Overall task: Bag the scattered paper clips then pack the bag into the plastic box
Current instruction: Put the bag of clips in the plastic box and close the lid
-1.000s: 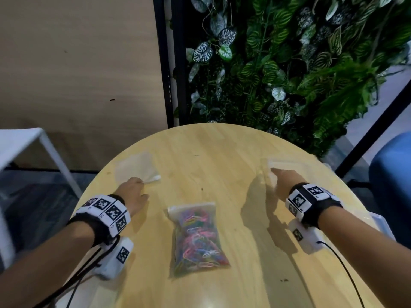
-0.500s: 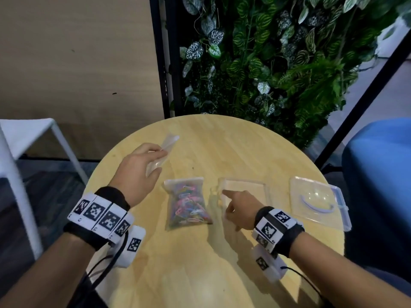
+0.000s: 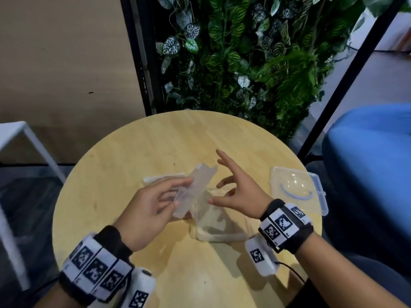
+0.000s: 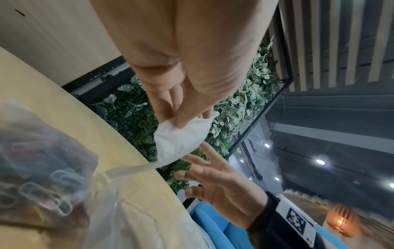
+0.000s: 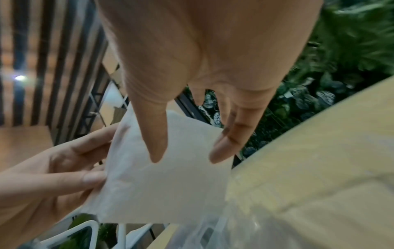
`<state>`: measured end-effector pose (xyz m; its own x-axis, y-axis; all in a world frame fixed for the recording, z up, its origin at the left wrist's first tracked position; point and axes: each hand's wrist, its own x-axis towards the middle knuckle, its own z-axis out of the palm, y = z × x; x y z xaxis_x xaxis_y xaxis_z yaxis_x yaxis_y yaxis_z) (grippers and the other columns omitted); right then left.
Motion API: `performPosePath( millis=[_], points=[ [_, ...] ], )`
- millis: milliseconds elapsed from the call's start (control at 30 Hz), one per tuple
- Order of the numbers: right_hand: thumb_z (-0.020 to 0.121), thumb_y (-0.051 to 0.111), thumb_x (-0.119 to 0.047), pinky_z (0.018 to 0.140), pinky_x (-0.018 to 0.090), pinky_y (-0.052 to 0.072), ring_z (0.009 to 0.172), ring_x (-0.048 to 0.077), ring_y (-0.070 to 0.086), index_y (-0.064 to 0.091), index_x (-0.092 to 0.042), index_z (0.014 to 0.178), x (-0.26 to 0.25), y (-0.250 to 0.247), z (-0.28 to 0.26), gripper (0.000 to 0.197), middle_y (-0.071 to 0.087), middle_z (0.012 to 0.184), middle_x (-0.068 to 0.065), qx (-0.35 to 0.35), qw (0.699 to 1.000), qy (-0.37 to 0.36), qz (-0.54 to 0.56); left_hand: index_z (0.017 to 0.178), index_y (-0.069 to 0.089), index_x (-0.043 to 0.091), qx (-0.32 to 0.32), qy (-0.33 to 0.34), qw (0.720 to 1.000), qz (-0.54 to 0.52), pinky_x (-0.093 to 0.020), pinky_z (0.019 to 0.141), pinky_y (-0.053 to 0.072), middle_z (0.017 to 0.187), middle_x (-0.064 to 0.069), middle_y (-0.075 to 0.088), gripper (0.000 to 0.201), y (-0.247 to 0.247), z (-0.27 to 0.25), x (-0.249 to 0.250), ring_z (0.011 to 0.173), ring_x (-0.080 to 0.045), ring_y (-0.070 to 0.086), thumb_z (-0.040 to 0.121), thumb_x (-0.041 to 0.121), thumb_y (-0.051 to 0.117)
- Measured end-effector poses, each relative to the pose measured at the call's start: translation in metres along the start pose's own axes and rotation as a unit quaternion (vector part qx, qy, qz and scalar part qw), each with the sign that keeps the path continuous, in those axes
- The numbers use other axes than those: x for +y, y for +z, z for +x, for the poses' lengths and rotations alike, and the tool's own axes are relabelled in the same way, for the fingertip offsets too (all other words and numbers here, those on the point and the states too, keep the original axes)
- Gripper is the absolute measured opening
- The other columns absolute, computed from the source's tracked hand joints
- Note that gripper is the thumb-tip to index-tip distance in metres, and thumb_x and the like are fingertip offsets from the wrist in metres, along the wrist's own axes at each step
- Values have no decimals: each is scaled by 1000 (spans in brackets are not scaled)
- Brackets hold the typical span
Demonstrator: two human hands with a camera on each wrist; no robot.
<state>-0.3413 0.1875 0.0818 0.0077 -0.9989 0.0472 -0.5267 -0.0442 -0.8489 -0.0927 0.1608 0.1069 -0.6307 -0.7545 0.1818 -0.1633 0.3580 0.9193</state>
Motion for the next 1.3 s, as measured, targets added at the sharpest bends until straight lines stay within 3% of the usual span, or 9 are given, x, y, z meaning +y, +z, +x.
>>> performPosePath(
  millis=[133, 267, 533, 700, 867, 967, 1067, 1167, 1300],
  points=[
    [77, 77, -36, 64, 32, 58, 76, 9, 65, 63, -25, 109, 4, 0, 23, 37, 59, 111, -5, 15, 1000, -10, -15, 124, 60, 27, 3, -18, 1000, 3, -16, 93, 52, 122, 8, 66, 53, 0, 27, -2, 111, -4, 65, 92, -14, 52],
    [80, 71, -29, 58, 28, 43, 61, 16, 55, 58, -12, 71, 9, -2, 33, 23, 62, 67, 6, 113, 990, -41, -77, 132, 49, 37, 25, -32, 998, 38, -20, 94, 52, 111, 10, 67, 59, -1, 51, -12, 103, -7, 67, 89, 0, 66],
    [79, 65, -1, 75, 24, 55, 90, 16, 65, 56, -8, 83, 12, -9, 26, 12, 68, 94, 4, 154, 986, -50, 42, 111, 66, 39, -31, -1, 990, 135, -21, 95, 49, 128, 17, 54, 41, 16, 62, -30, 120, 2, 53, 77, 23, 82],
    [82, 70, -12, 85, 24, 52, 97, 10, 62, 70, -23, 98, 23, -16, 15, 20, 63, 106, 1, 87, 996, -23, 11, 87, 69, 20, -23, 3, 993, 116, -18, 75, 52, 124, 14, 61, 7, 31, 66, -35, 94, 10, 60, 85, 16, 74],
    [78, 73, -25, 80, 25, 44, 89, 9, 60, 75, -23, 93, 35, -29, -5, 16, 65, 110, -3, -65, 976, -36, -203, 93, 63, 30, -126, -59, 982, 126, -44, 68, 60, 93, 9, 71, 18, 31, 61, -36, 74, -20, 70, 96, 15, 55],
    [78, 62, -12, 87, 25, 50, 97, 5, 63, 73, -26, 104, 32, -43, -13, 32, 69, 110, -11, -153, 971, 31, -183, 100, 60, 35, -169, -104, 967, 161, -46, 56, 58, 75, 11, 70, 22, 42, 54, -34, 62, -18, 68, 100, 16, 47],
    [83, 55, -6, 90, 29, 51, 96, 6, 64, 73, -28, 98, 42, -76, -12, 32, 72, 103, -9, 0, 978, 94, -187, 111, 58, 32, -157, -100, 964, 192, -48, 47, 57, 59, 6, 63, 22, 51, 55, -36, 52, -16, 66, 101, 17, 45],
    [88, 59, -36, 90, 32, 45, 110, 24, 58, 62, -26, 118, 83, -106, -13, 32, 61, 123, 4, 203, 910, 214, -293, 125, 51, 39, -137, -116, 964, 195, -51, 40, 54, 71, 2, 62, 33, 55, 61, -38, 48, -21, 66, 99, 18, 51],
    [65, 60, -74, 79, 41, 47, 106, 39, 54, 28, -27, 138, 132, -96, -32, 92, 41, 131, 17, 208, 818, 453, -289, 124, 39, 41, -106, -121, 963, 218, -40, 42, 57, 105, 9, 57, 51, 66, 68, -41, 48, -20, 66, 91, 12, 65]
  ],
)
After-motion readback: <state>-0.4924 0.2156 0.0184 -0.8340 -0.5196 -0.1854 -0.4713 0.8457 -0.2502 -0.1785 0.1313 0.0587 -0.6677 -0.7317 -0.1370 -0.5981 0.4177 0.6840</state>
